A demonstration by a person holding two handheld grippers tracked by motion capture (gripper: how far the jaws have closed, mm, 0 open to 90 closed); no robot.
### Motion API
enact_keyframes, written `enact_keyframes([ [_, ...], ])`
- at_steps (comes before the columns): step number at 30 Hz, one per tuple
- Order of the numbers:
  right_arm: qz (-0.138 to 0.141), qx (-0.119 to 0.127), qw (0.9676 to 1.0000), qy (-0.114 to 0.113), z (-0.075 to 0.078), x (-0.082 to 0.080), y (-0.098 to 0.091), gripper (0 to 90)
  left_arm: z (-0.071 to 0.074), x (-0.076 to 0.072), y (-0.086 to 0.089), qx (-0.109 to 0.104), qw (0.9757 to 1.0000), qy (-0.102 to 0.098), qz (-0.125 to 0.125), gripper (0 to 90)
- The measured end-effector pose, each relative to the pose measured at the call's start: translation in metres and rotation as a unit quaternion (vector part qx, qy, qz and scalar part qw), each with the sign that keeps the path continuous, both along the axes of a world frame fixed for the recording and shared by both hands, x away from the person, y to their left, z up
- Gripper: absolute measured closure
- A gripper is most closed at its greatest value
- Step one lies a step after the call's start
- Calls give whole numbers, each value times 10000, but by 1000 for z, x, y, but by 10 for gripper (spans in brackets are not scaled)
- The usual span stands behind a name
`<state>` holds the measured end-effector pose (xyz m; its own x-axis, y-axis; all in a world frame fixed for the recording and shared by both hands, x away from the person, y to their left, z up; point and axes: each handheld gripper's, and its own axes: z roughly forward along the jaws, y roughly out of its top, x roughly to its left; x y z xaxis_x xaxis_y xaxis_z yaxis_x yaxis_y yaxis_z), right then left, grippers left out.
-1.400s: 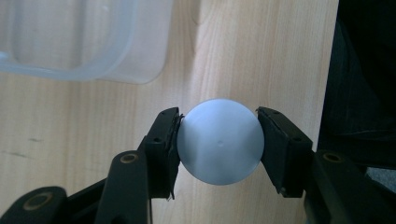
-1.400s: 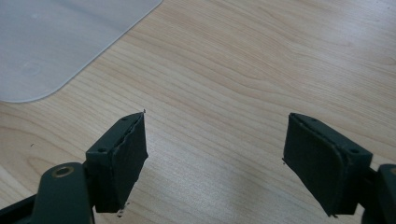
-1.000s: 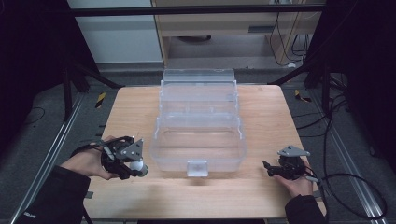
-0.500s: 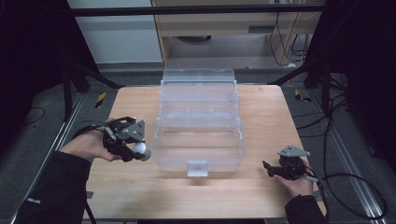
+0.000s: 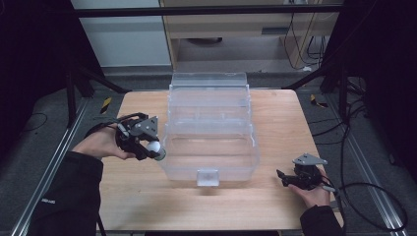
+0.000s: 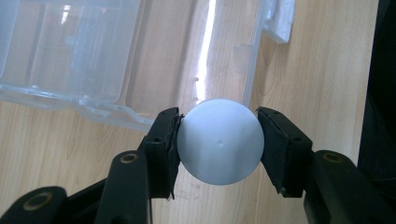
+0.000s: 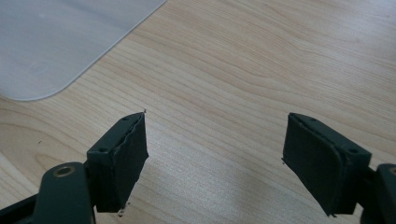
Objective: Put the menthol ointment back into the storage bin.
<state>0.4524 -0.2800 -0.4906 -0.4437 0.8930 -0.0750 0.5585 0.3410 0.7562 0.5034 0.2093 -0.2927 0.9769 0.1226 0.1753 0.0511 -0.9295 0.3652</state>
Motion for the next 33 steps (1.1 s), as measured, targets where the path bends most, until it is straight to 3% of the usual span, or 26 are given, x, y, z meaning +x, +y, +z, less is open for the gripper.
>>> enact_keyframes([
  [10, 35, -13, 10000, 2, -1, 1, 0, 219, -1, 12, -10, 7, 10000, 13, -40, 504],
  [25, 71, -34, 10000, 31, -3, 1, 0, 221, -21, 27, -26, 227, 9995, 127, -150, 504],
  [33, 77, 3, 9999, 82, -4, 1, 1, 221, -33, 31, -28, 239, 9994, 239, -106, 504],
])
